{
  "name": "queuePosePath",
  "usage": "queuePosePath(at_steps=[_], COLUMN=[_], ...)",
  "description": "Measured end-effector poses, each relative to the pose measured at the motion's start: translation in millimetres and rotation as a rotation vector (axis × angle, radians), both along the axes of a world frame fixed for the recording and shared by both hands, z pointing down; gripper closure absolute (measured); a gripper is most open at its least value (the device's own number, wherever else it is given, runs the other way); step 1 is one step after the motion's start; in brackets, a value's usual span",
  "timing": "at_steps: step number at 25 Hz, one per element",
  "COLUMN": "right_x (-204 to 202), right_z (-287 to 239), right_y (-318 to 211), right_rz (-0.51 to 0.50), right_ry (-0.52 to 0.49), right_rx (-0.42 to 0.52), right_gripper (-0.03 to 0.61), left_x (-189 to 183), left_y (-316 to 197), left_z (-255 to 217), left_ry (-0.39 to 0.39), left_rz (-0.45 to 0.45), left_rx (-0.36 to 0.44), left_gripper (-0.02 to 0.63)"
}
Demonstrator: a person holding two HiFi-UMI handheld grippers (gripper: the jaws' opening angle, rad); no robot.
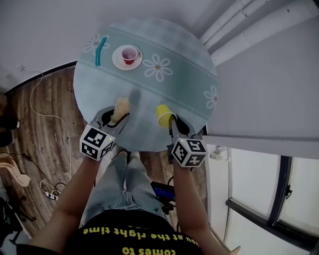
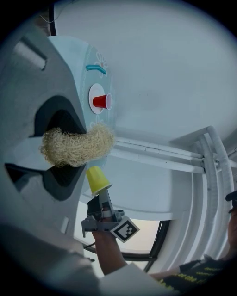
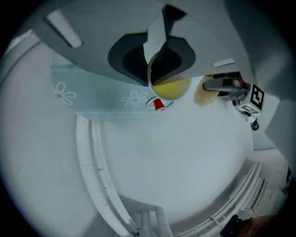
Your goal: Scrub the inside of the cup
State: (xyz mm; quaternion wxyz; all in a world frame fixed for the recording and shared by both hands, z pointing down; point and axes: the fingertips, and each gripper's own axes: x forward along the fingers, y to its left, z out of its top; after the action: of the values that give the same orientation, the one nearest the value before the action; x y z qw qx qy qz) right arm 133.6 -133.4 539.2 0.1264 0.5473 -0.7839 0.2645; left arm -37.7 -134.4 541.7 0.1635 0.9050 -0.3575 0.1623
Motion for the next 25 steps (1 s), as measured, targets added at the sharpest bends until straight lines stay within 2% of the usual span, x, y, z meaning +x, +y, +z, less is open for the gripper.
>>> queuePosePath(at_steps=[6, 15, 25], right_x=[-2.8, -0.8, -2.4], right_z=[30.9, 64.0, 81.7], right_y=[4.9, 8.5, 10.9], right_rz=[-0.002, 0.032, 0.025], right_ry=[-0.030, -0.054, -0.002], right_rx=[-0.117, -0.251, -0.314], right_gripper=[0.555, 0.554, 0.553], left_x=[2.3, 4.8, 7.9], left_y=[4.4, 8.6, 7.6], left_z=[33.7, 68.8, 100.4], left_ry=[-0.021, -0.054, -0.093], left_rz=[0.012, 0.032, 0.047], left_rx=[-0.073, -0.136, -0.194], left_gripper=[0.466, 0.465, 0.460])
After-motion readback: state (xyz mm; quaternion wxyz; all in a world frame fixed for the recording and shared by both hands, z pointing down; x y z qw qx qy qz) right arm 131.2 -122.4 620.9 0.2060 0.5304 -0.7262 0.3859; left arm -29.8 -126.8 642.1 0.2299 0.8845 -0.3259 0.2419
